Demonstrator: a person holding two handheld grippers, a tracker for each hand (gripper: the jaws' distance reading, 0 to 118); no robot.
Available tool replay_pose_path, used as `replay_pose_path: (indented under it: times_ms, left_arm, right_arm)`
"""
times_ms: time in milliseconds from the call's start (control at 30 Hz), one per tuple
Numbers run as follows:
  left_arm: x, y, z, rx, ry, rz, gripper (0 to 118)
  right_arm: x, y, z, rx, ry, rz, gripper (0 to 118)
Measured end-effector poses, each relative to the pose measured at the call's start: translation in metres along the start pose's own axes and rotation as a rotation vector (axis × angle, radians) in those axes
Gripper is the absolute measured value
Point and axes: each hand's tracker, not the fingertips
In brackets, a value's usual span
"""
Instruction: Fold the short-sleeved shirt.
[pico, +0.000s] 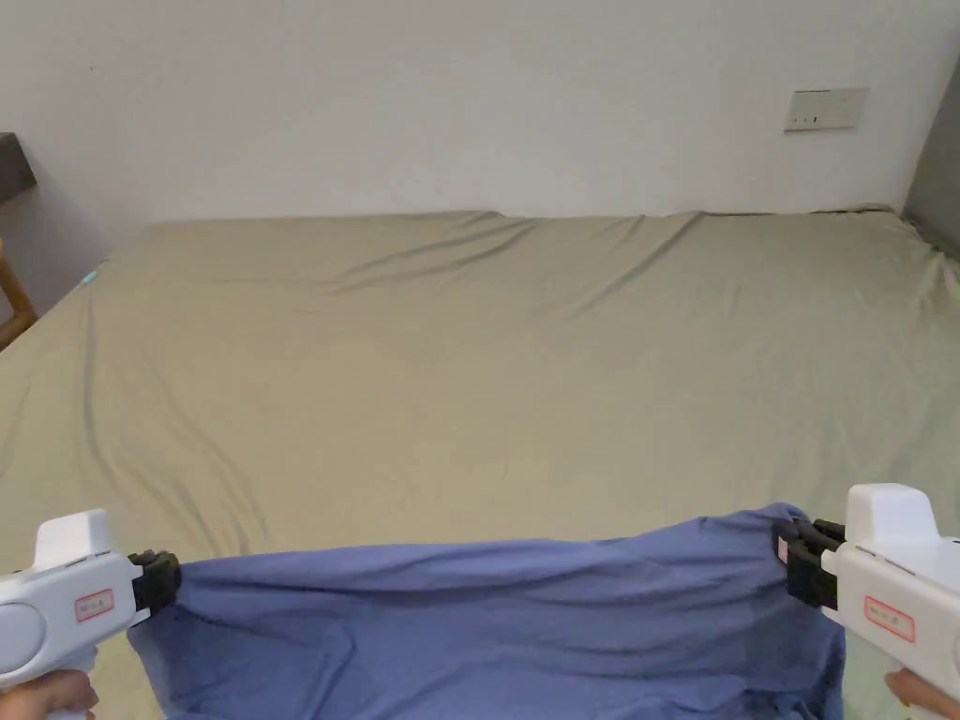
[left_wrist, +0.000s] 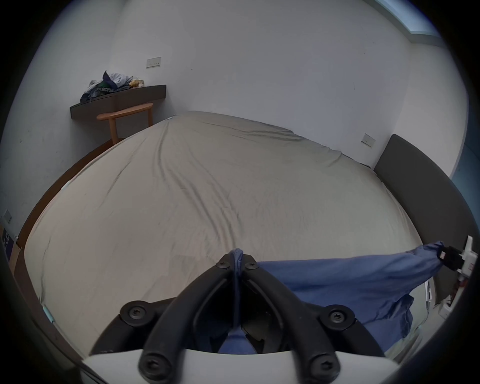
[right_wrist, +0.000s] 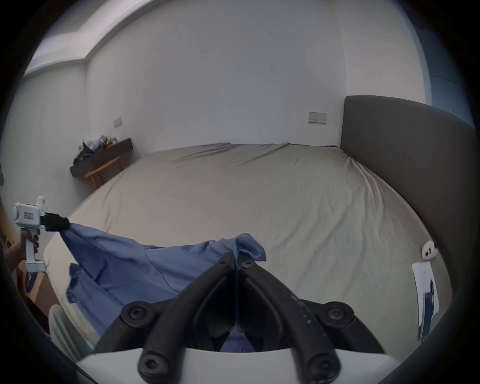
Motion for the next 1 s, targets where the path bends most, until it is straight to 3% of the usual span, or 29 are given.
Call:
replay_pose_path:
  times_ms: [200, 400, 733, 767, 800, 867, 900, 967, 1000]
  left_arm:
    - [-0.019, -0.055, 0.04, -0.05, 0.019, 0.006, 3]
    - [-0.033, -0.116, 0.039, -0.152, 0.066, -0.053, 3]
    - [-0.031, -0.168, 0.03, -0.293, 0.125, -0.056, 6]
    - [-0.03, -0.164, 0.034, -0.283, 0.128, -0.051, 16]
    - [-0.029, -0.16, 0.036, -0.267, 0.124, -0.035, 45]
    - [-0.024, -0.148, 0.047, -0.198, 0.097, 0.004, 103]
    - [-0.016, -0.141, 0.06, -0.156, 0.068, 0.012, 110]
    - [-0.003, -0.125, 0.079, -0.037, 0.028, 0.021, 118]
    - [0.006, -0.115, 0.092, 0.056, 0.002, 0.02, 117]
  right_arm:
    - [-0.007, -0.064, 0.054, -0.035, 0.027, -0.109, 4]
    - [-0.011, -0.135, 0.062, -0.154, -0.011, -0.213, 4]
    - [0.003, -0.185, 0.033, -0.271, -0.081, -0.226, 4]
    - [0.003, -0.181, 0.036, -0.262, -0.079, -0.222, 7]
    - [0.003, -0.176, 0.039, -0.248, -0.076, -0.223, 20]
    - [-0.004, -0.16, 0.052, -0.197, -0.085, -0.196, 59]
    - [-0.006, -0.149, 0.057, -0.161, -0.1, -0.178, 74]
    - [-0.015, -0.125, 0.07, -0.067, -0.122, -0.139, 87]
    - [-0.02, -0.111, 0.077, -0.009, -0.132, -0.118, 111]
